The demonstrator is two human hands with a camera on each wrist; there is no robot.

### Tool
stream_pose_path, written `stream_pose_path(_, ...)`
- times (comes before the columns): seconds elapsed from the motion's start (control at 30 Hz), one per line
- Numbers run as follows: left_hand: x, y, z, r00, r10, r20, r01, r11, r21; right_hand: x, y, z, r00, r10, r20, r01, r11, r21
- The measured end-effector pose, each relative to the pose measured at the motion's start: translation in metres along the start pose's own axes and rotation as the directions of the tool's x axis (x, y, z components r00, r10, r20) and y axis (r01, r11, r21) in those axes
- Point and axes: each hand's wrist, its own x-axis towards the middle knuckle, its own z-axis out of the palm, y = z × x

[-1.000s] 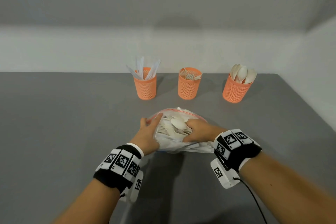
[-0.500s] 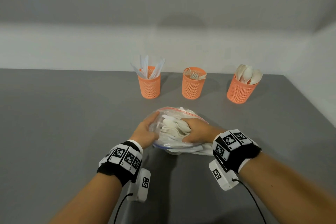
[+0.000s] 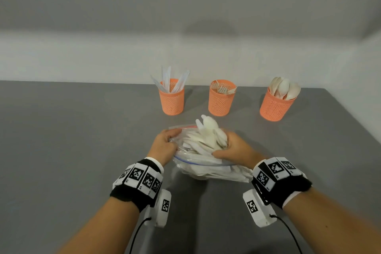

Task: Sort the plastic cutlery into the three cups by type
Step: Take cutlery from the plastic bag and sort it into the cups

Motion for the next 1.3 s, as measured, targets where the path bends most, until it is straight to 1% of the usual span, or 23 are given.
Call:
stream_pose_path(0.1, 0.002, 0.005, 0.003, 1.000, 0.021, 0.020, -0.020, 1.000, -0.004, 0.002, 0.002, 0.008, 0.993, -0.090, 0.071, 0.105, 0.962, -0.251)
stream_pose_path(0.17, 0.004, 0.007, 0.004, 1.000, 0.024, 0.011, -0.023, 1.000, -0.017, 0.002, 0.005, 0.014, 0.989, -0.091, 0.115, 0.119, 0.955, -0.272)
stream_pose_path(0.23, 0.005, 0.006, 0.002, 1.000, 0.025, 0.000, -0.025, 1.000, -0.018, 0.000, 0.005, 0.014, 0.993, -0.023, 0.118, 0.040, 0.989, -0.146)
stream_pose_path(0.27, 0.005, 0.005, 0.001, 1.000, 0.019, 0.001, -0.019, 1.000, -0.015, -0.002, 0.004, 0.011, 0.994, 0.040, 0.104, -0.034, 0.998, -0.057)
stream_pose_path(0.33, 0.004, 0.001, -0.001, 1.000, 0.007, 0.014, -0.007, 1.000, 0.018, -0.003, 0.005, 0.004, 0.992, 0.114, 0.047, -0.118, 0.989, 0.092)
stream_pose_path(0.47, 0.000, -0.002, -0.004, 0.997, 0.004, 0.072, -0.008, 0.998, 0.060, 0.000, -0.001, -0.008, 0.995, 0.064, -0.072, -0.045, 0.970, 0.241)
stream_pose_path(0.53, -0.004, 0.001, -0.004, 0.989, 0.034, 0.142, -0.056, 0.987, 0.153, 0.001, -0.006, -0.012, 0.987, 0.033, -0.154, 0.013, 0.957, 0.290)
stream_pose_path(0.57, -0.006, 0.002, -0.003, 0.980, 0.068, 0.187, -0.115, 0.961, 0.251, 0.002, -0.009, -0.013, 0.978, 0.029, -0.205, 0.034, 0.954, 0.297)
stream_pose_path(0.63, -0.007, 0.005, 0.002, 0.956, 0.101, 0.274, -0.222, 0.863, 0.453, 0.003, -0.018, -0.016, 0.955, 0.039, -0.295, 0.066, 0.939, 0.338)
stream_pose_path(0.73, -0.007, 0.001, 0.014, 0.940, 0.000, 0.340, -0.236, 0.719, 0.653, 0.003, -0.041, -0.027, 0.912, 0.012, -0.411, 0.175, 0.893, 0.414)
stream_pose_path(0.8, -0.004, -0.007, 0.021, 0.940, -0.089, 0.330, -0.205, 0.625, 0.753, -0.001, -0.059, -0.036, 0.882, -0.019, -0.470, 0.283, 0.820, 0.498)
stream_pose_path(0.87, -0.001, -0.013, 0.024, 0.950, -0.133, 0.282, -0.158, 0.577, 0.802, -0.005, -0.069, -0.041, 0.880, -0.053, -0.473, 0.353, 0.738, 0.575)
stream_pose_path(0.93, 0.001, -0.009, 0.022, 0.959, -0.128, 0.252, -0.151, 0.525, 0.838, -0.008, -0.069, -0.040, 0.909, -0.050, -0.414, 0.339, 0.667, 0.664)
stream_pose_path(0.97, 0.001, -0.005, 0.021, 0.965, -0.086, 0.247, -0.171, 0.510, 0.843, -0.010, -0.068, -0.039, 0.926, -0.032, -0.376, 0.310, 0.631, 0.711)
stream_pose_path(1.0, 0.000, 0.001, 0.018, 0.970, -0.004, 0.244, -0.204, 0.537, 0.819, -0.012, -0.065, -0.038, 0.943, -0.017, -0.333, 0.277, 0.595, 0.755)
stream_pose_path(1.03, -0.001, 0.009, 0.017, 0.965, 0.117, 0.234, -0.256, 0.609, 0.751, -0.013, -0.061, -0.038, 0.956, -0.007, -0.292, 0.246, 0.560, 0.791)
stream_pose_path(1.07, -0.004, 0.019, 0.016, 0.949, 0.240, 0.206, -0.316, 0.714, 0.624, -0.014, -0.058, -0.037, 0.965, 0.002, -0.261, 0.219, 0.536, 0.815)
stream_pose_path(1.1, -0.007, 0.030, 0.016, 0.932, 0.315, 0.182, -0.363, 0.816, 0.449, -0.015, -0.056, -0.035, 0.970, 0.015, -0.241, 0.197, 0.528, 0.826)
stream_pose_path(1.13, -0.010, 0.041, 0.017, 0.924, 0.333, 0.191, -0.375, 0.889, 0.262, -0.015, -0.055, -0.033, 0.974, 0.029, -0.226, 0.176, 0.533, 0.828)
stream_pose_path(1.2, -0.018, 0.061, 0.025, 0.886, 0.305, 0.348, -0.325, 0.946, -0.001, -0.014, -0.058, -0.025, 0.976, 0.046, -0.214, 0.152, 0.561, 0.814)
stream_pose_path(1.23, -0.022, 0.068, 0.031, 0.850, 0.303, 0.430, -0.327, 0.945, -0.020, -0.013, -0.059, -0.020, 0.975, 0.051, -0.218, 0.151, 0.570, 0.807)
stream_pose_path(1.27, -0.024, 0.072, 0.037, 0.825, 0.317, 0.468, -0.361, 0.932, 0.006, -0.012, -0.061, -0.015, 0.971, 0.065, -0.230, 0.150, 0.585, 0.797)
stream_pose_path(1.3, -0.022, 0.072, 0.044, 0.821, 0.337, 0.461, -0.395, 0.918, 0.032, -0.011, -0.063, -0.011, 0.964, 0.088, -0.250, 0.147, 0.608, 0.780)
